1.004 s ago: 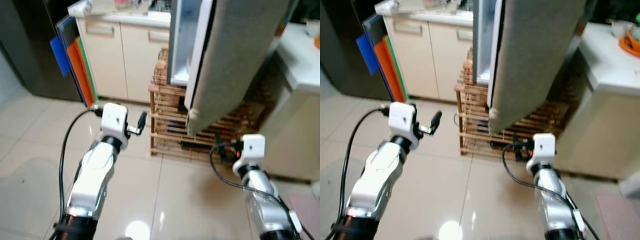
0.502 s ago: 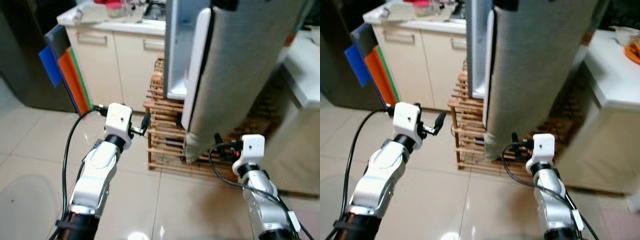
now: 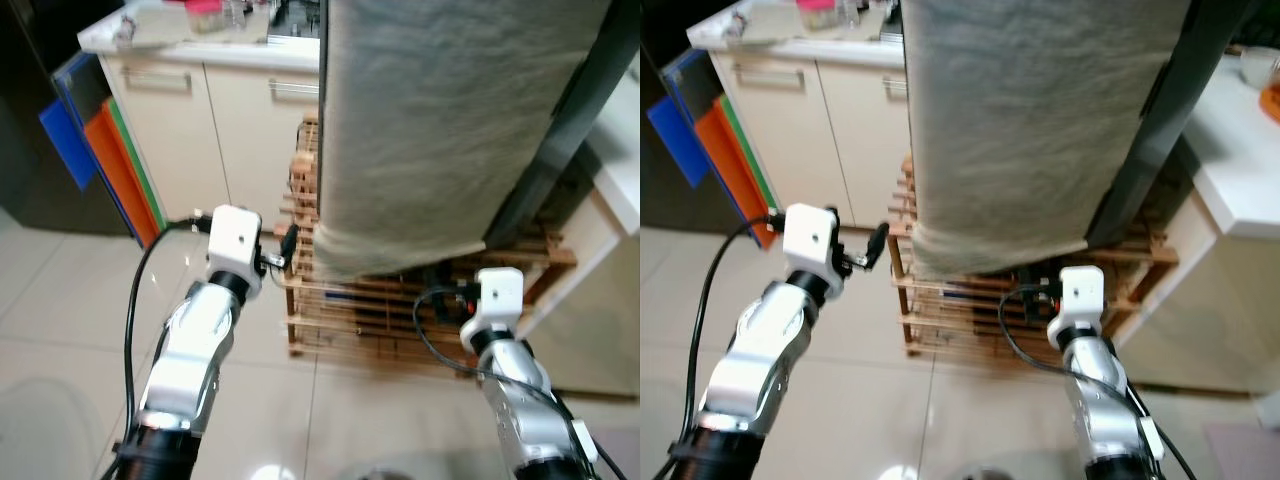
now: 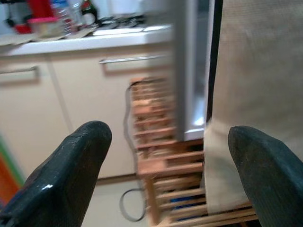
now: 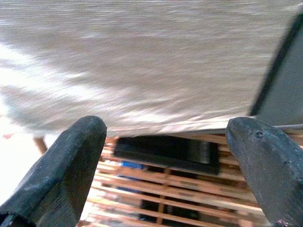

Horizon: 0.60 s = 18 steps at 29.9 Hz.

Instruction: Restocking fridge

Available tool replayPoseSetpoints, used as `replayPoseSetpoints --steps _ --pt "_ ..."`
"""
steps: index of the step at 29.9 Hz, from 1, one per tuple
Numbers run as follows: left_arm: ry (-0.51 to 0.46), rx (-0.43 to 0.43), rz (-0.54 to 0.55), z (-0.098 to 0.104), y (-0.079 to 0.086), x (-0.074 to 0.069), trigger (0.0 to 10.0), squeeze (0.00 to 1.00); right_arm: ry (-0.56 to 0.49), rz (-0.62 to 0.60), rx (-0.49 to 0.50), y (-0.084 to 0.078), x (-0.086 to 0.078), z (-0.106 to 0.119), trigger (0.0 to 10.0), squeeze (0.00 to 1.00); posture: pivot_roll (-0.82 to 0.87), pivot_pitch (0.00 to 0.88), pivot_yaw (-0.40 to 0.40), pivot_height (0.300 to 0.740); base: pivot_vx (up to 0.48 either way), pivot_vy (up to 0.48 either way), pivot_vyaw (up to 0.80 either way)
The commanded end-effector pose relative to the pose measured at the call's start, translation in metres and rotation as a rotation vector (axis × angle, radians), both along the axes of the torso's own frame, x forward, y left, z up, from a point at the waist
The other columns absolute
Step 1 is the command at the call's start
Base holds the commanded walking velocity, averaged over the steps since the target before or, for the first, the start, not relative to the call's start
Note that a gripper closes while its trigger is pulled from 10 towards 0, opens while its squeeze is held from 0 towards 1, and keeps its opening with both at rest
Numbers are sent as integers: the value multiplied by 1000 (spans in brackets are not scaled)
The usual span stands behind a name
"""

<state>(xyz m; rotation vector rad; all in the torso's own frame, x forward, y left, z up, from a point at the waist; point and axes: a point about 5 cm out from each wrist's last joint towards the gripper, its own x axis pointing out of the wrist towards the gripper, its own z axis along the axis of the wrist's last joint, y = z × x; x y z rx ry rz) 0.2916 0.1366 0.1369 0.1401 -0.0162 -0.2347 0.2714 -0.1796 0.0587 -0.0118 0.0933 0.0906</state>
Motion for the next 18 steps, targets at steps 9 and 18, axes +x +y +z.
replayPoseSetpoints --steps 9,18 --pt "-5 18 30 0 3 0 10000 0 0 16 -8 2 0 1 10000 0 16 0 -25 740 0 0 0" --pt "8 -20 28 -1 2 -1 10000 0 3 17 -10 1 0 1 10000 0 12 0 -27 740 0 104 0"
